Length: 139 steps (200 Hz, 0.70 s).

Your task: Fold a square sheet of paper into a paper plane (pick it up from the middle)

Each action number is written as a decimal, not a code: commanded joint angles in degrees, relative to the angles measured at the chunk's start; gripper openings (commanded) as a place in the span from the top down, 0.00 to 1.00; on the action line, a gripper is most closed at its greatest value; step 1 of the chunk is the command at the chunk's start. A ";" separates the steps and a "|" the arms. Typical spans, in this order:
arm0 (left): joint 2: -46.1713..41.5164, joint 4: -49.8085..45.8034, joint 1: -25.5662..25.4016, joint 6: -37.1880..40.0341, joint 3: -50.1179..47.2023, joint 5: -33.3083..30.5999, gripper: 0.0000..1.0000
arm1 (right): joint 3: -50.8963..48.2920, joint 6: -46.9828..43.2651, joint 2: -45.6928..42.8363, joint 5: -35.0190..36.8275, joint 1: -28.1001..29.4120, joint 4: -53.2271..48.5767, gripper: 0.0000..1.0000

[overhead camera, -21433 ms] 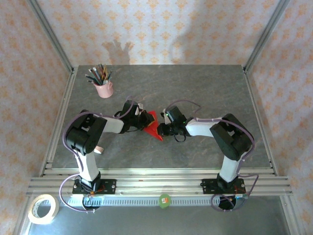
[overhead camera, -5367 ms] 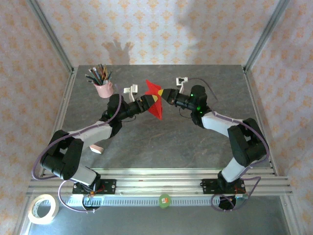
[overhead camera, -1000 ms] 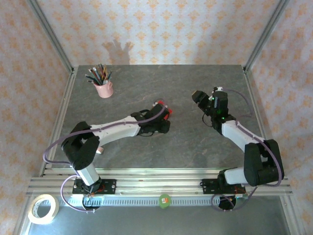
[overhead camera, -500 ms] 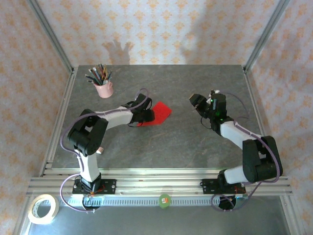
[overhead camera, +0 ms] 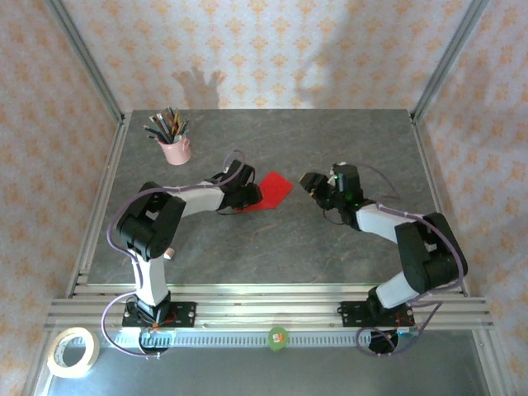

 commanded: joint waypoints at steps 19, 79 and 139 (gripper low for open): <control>-2.72 2.15 0.38 -11.72 -6.66 1.72 0.65 | -0.49 7.77 2.85 0.36 7.13 3.15 0.47; -7.18 2.74 0.34 -19.99 -11.98 2.87 0.66 | 1.19 13.39 7.79 3.70 14.01 2.49 0.53; -11.22 6.67 0.33 -26.44 -16.87 4.23 0.68 | 4.05 12.82 10.09 4.95 16.52 -2.67 0.58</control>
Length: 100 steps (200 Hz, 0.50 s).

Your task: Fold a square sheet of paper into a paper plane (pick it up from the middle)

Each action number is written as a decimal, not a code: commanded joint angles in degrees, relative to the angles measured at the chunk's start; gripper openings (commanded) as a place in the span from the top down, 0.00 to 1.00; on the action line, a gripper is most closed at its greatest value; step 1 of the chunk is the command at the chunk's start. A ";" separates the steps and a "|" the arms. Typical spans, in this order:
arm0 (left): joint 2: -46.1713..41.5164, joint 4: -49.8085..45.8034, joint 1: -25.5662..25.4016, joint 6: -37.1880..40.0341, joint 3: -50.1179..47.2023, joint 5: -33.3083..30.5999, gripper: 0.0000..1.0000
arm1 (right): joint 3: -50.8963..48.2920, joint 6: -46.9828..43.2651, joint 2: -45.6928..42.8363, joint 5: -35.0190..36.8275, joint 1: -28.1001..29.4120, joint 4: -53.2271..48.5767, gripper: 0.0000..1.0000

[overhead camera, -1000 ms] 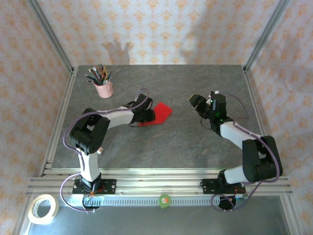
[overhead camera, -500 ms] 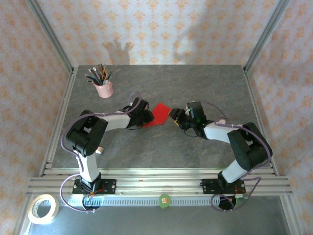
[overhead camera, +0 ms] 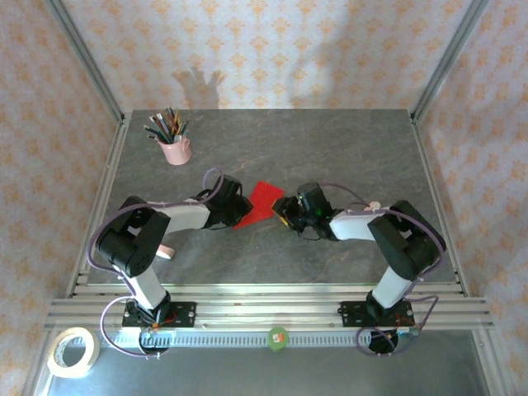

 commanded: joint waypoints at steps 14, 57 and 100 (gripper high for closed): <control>-0.77 0.11 0.15 -3.67 -1.06 1.78 0.69 | 4.75 -0.90 2.57 2.03 1.67 -4.21 0.60; -1.13 1.03 0.10 -3.93 -1.88 2.03 0.76 | 7.19 -2.85 4.02 1.60 2.73 -4.36 0.78; -1.26 1.36 0.10 -2.50 -1.04 3.12 0.82 | 11.66 -5.94 9.25 -0.70 3.53 -7.48 0.85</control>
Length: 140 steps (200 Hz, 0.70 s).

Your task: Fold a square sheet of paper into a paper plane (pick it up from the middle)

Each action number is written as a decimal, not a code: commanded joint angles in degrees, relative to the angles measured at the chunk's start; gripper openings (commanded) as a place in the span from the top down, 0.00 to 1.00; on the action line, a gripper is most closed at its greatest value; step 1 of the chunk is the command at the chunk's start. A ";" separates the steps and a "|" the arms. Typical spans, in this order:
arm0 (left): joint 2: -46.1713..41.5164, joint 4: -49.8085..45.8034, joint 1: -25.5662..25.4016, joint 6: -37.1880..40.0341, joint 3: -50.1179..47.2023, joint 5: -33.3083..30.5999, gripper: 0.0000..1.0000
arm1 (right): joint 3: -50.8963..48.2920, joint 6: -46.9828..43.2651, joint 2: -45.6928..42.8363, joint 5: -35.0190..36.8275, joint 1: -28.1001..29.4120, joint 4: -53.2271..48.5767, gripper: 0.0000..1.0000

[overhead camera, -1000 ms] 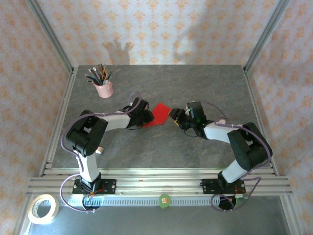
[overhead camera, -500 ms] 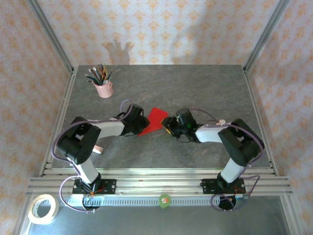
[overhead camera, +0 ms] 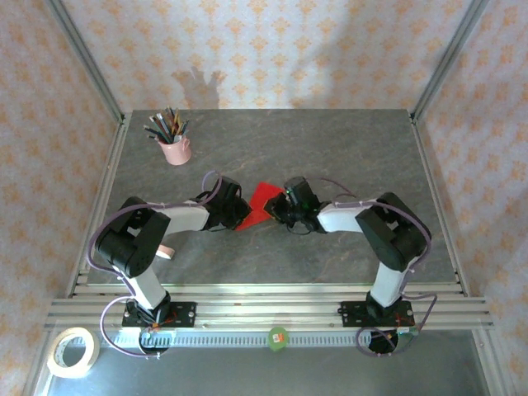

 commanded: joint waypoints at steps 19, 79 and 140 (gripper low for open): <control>-2.13 -0.03 0.15 1.81 0.41 1.16 0.83 | 3.88 -4.52 3.64 0.27 0.91 -6.31 0.86; -1.13 0.06 0.15 8.49 4.48 2.26 0.82 | 4.87 -8.79 5.63 1.15 0.91 -11.89 0.86; 3.52 -3.08 0.27 9.80 5.09 -0.98 0.83 | 5.34 -8.97 2.29 0.83 0.66 -10.35 0.82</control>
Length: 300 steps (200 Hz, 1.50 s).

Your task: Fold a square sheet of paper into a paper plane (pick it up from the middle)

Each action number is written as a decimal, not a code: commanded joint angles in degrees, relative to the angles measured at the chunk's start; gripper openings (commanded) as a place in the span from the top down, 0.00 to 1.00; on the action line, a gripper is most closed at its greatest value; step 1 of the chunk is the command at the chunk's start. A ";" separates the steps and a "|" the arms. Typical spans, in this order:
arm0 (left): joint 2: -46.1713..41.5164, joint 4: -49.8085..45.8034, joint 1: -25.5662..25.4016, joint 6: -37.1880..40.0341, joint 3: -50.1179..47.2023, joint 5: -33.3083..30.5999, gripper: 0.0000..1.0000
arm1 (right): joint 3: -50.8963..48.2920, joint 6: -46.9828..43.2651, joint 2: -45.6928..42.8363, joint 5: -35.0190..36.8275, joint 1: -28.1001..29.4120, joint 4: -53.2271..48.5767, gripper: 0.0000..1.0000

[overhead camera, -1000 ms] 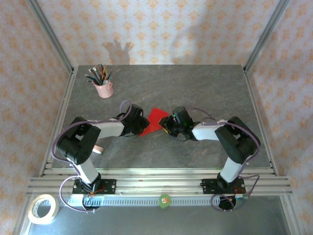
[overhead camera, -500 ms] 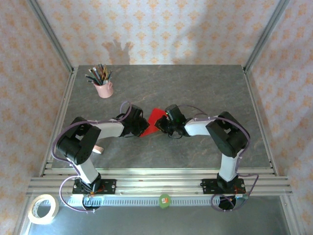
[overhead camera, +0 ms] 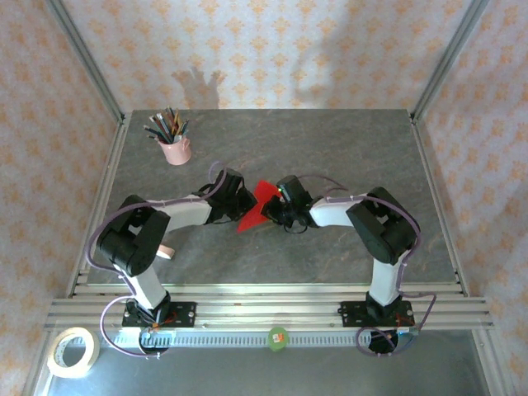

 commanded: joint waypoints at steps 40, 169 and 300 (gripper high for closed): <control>1.77 -2.67 0.24 1.42 -0.87 -2.81 0.83 | -4.10 0.99 -9.98 3.51 -1.79 2.34 0.68; 1.90 3.01 1.70 -1.84 -4.79 1.55 0.83 | -7.58 6.11 -5.90 -2.55 -2.80 3.93 0.66; 1.19 2.43 1.72 -1.31 -4.32 1.36 0.82 | -8.81 9.71 -4.96 -2.69 -2.55 9.72 0.81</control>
